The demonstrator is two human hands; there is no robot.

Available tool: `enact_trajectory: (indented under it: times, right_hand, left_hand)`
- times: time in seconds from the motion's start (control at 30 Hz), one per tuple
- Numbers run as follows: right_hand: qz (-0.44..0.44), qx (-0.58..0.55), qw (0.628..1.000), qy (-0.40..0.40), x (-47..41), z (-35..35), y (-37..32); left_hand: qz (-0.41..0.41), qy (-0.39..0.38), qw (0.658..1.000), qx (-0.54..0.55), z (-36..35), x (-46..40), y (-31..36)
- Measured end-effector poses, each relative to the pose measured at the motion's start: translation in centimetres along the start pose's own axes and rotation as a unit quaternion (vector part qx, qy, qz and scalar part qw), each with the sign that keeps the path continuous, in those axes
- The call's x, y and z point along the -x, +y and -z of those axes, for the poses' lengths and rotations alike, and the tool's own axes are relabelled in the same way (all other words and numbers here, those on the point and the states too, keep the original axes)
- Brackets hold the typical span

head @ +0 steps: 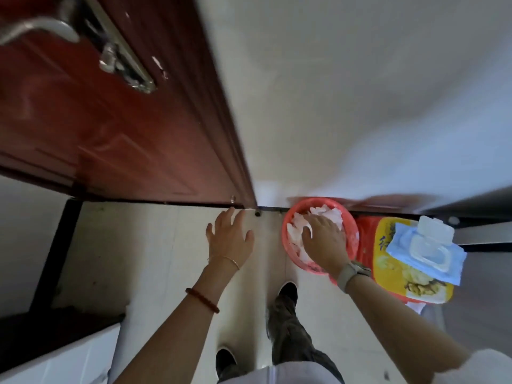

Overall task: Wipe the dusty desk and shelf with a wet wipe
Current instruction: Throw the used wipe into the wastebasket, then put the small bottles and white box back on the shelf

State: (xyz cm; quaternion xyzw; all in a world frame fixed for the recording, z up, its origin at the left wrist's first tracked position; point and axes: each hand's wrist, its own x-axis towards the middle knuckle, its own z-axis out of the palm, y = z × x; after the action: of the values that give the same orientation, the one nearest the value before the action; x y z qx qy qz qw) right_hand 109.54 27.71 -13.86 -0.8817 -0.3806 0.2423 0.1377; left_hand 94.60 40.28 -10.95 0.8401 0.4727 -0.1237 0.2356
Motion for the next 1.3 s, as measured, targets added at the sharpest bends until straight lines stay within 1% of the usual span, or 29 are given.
enact_trajectory:
  times: [0.07, 0.17, 0.27, 0.33, 0.47, 0.6, 0.67, 0.77, 0.83, 0.93, 1.0, 1.13, 1.3]
  right_hand:
    - [0.071, 0.01, 0.997, 0.022, 0.8, 1.7, -3.7]
    - [0.156, -0.01, 0.987, 0.046, 2.9, 3.7, -9.7]
    - [0.25, -0.028, 0.966, 0.052, 6.8, 4.6, -16.7]
    - [0.314, -0.049, 0.947, 0.047, 10.3, 4.5, -21.2]
    - [0.432, -0.066, 0.899, 0.024, 19.7, 2.9, -30.0]
    - [0.551, -0.083, 0.83, 0.005, 30.2, -0.5, -37.8]
    - [0.591, -0.084, 0.802, -0.014, 34.6, -2.2, -40.9]
    - [0.631, -0.091, 0.769, -0.055, 40.3, -5.4, -45.0]
    - [0.658, -0.083, 0.746, -0.068, 42.9, -7.4, -47.1]
    - [0.677, -0.073, 0.721, -0.129, 45.7, -10.4, -50.2]
    - [0.678, -0.069, 0.713, -0.168, 46.5, -12.2, -52.0]
    - [0.671, -0.057, 0.704, -0.224, 46.1, -16.3, -56.5]
    - [0.664, -0.053, 0.704, -0.248, 42.9, -21.2, -65.4]
  left_hand:
    - [0.017, 0.052, 0.998, 0.015, 2.6, 2.1, -1.5]
    - [0.043, 0.128, 0.991, 0.016, 6.5, 6.3, -4.9]
    - [0.092, 0.217, 0.971, 0.044, 10.1, 12.8, -9.7]
    - [0.128, 0.276, 0.95, 0.075, 11.8, 18.0, -13.0]
    - [0.194, 0.363, 0.906, 0.1, 13.2, 30.3, -20.1]
    - [0.287, 0.436, 0.846, 0.109, 12.6, 43.5, -27.0]
    - [0.324, 0.461, 0.818, 0.115, 12.2, 49.2, -29.7]
    - [0.38, 0.492, 0.774, 0.12, 11.3, 57.2, -33.3]
    - [0.413, 0.505, 0.748, 0.126, 10.3, 61.0, -35.1]
    - [0.457, 0.513, 0.711, 0.151, 8.8, 64.8, -37.5]
    - [0.466, 0.524, 0.693, 0.167, 8.1, 65.8, -39.1]
    - [0.473, 0.537, 0.673, 0.189, 7.9, 65.2, -43.5]
    - [0.464, 0.536, 0.677, 0.198, 11.4, 60.9, -52.4]
